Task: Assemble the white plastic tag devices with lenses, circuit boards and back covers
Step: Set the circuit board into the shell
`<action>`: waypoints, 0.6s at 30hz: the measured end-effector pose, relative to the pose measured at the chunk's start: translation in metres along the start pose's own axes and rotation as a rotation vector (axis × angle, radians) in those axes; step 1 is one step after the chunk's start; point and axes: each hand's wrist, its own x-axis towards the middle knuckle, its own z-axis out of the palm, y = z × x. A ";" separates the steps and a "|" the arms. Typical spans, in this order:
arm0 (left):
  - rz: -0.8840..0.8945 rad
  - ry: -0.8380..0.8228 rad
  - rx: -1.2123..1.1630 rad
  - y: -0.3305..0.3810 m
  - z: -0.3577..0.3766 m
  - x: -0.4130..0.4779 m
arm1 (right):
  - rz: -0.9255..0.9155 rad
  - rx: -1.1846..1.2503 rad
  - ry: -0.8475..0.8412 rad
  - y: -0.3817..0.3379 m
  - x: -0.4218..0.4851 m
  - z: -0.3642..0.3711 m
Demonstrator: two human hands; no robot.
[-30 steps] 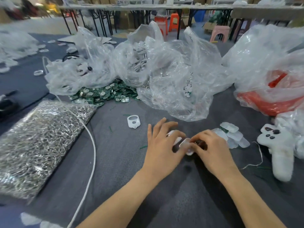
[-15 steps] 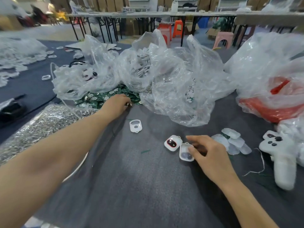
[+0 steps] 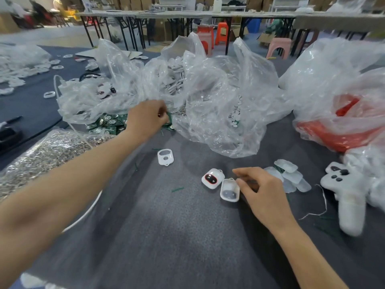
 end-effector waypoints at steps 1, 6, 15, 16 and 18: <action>-0.076 0.009 -0.276 0.015 -0.008 -0.009 | -0.002 0.008 0.038 0.000 0.001 0.000; -0.241 -0.215 -1.020 0.100 -0.005 -0.083 | 0.090 0.411 0.153 -0.006 0.004 -0.008; -0.411 -0.332 -1.464 0.143 0.022 -0.125 | 0.107 0.600 0.018 -0.016 0.005 -0.018; -0.411 -0.339 -1.481 0.142 0.021 -0.127 | 0.109 0.595 0.017 -0.016 0.004 -0.017; -0.428 -0.346 -1.506 0.140 0.020 -0.128 | 0.128 0.609 0.024 -0.015 0.005 -0.014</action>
